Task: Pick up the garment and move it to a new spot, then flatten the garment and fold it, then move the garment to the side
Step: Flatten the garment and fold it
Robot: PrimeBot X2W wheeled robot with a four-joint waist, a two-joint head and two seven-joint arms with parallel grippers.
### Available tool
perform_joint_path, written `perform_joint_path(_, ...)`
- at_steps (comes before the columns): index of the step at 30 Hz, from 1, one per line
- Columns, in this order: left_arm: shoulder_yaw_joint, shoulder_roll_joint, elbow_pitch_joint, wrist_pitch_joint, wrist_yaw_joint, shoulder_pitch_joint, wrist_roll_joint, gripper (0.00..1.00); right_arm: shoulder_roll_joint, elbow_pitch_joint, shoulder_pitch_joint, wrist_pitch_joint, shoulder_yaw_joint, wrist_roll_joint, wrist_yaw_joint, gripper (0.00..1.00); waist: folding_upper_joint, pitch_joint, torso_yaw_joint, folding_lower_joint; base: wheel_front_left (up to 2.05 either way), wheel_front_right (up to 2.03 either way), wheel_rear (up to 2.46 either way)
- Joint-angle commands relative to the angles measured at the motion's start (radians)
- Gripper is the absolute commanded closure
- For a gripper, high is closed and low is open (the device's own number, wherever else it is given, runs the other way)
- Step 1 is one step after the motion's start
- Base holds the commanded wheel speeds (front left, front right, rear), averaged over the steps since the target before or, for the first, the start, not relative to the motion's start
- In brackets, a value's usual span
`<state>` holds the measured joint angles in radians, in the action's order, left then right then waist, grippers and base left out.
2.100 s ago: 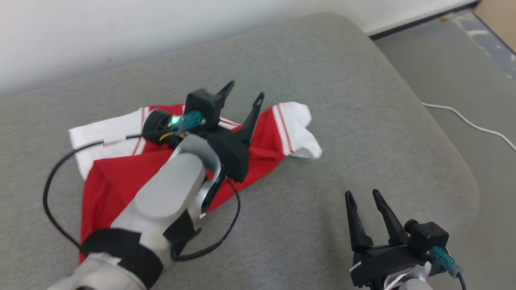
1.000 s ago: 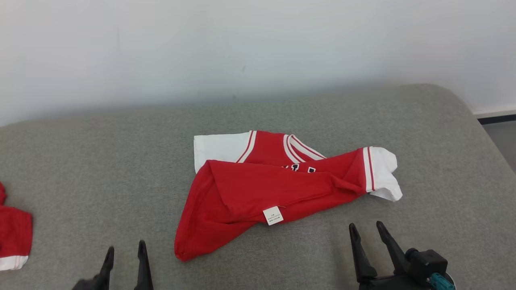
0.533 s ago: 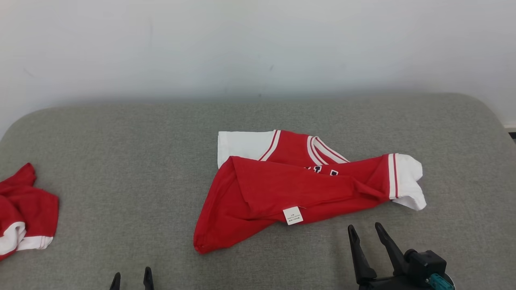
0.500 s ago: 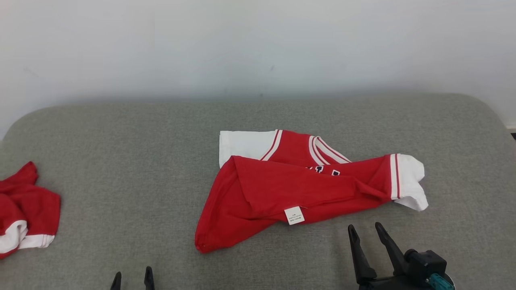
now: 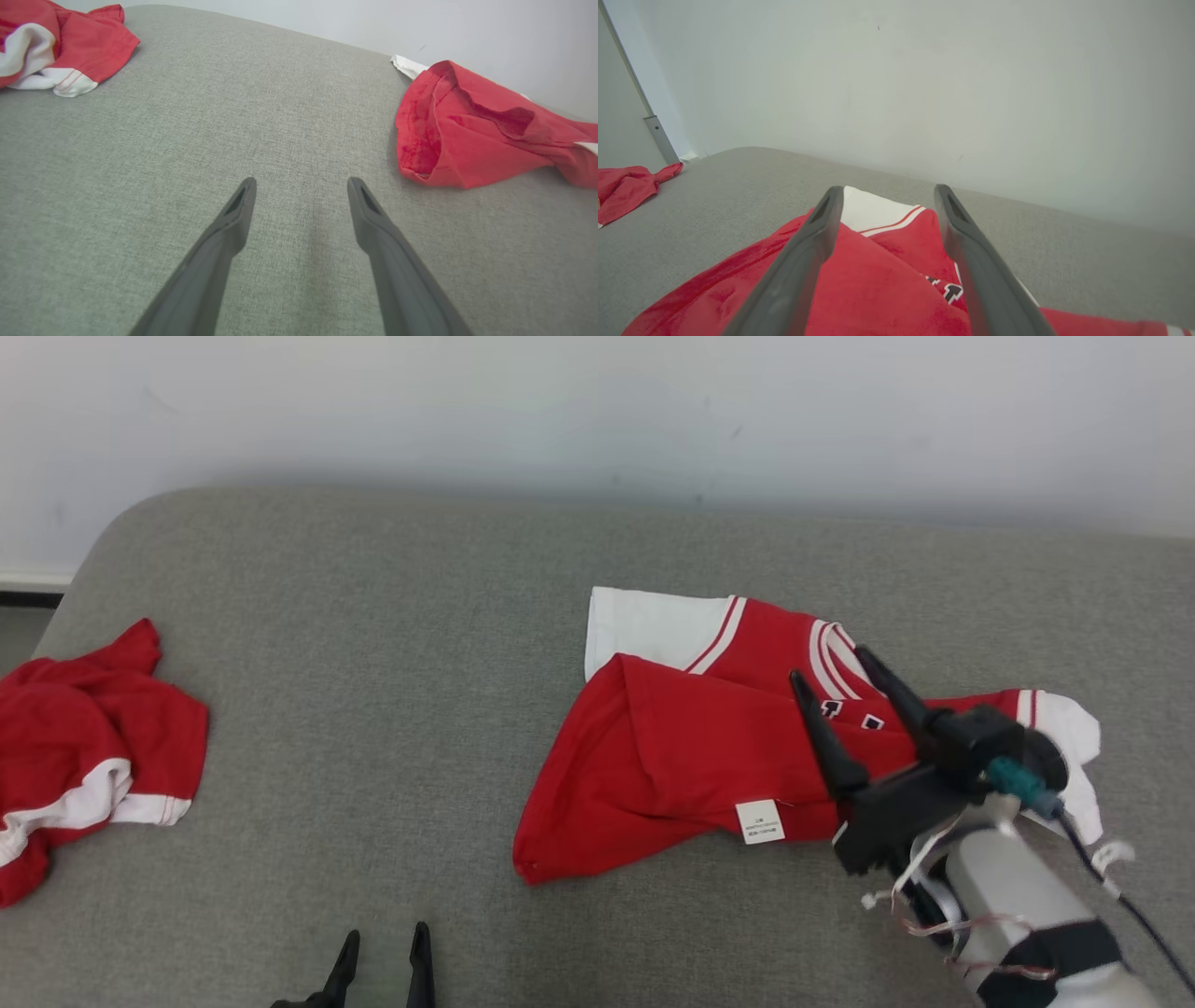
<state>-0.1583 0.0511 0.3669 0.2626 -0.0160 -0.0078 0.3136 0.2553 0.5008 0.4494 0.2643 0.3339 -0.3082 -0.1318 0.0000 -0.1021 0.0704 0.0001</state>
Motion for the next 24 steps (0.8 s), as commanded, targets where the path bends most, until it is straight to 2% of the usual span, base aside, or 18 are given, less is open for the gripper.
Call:
perform_joint_path(1, -0.011, -0.001, -0.009, 0.003, 0.011, -0.019, 0.024, 0.0, 0.031, 0.047, 0.076, 0.0, 0.038, -0.021, 0.002, 0.0, 0.0, -0.07, 0.079, -0.0001, 0.0, 0.0, 0.0)
perform_joint_path(5, -0.041, -0.001, -0.02, 0.003, 0.025, -0.025, 0.043, 0.0, 0.09, 0.138, 0.208, -0.015, 0.118, -0.038, 0.002, 0.0, 0.0, -0.106, 0.122, -0.0001, 0.0, 0.0, 0.0)
perform_joint_path(12, -0.113, -0.001, -0.038, 0.003, 0.05, -0.049, 0.087, 0.0, 0.188, 0.326, 0.442, -0.116, 0.243, -0.13, 0.002, 0.0, 0.0, -0.188, 0.213, -0.0001, 0.0, 0.0, 0.0)
perform_joint_path(18, -0.164, -0.001, -0.049, 0.003, 0.063, -0.085, 0.105, 0.0, 0.264, 0.402, 0.55, -0.328, 0.341, -0.312, 0.002, 0.0, 0.0, -0.246, 0.27, -0.0001, 0.0, 0.0, 0.0)
perform_joint_path(24, -0.208, -0.001, -0.062, 0.003, 0.078, -0.112, 0.127, 0.0, 0.328, 0.415, 0.604, -0.512, 0.434, -0.431, 0.002, 0.0, 0.0, -0.289, 0.299, -0.0001, 0.0, 0.0, 0.0)
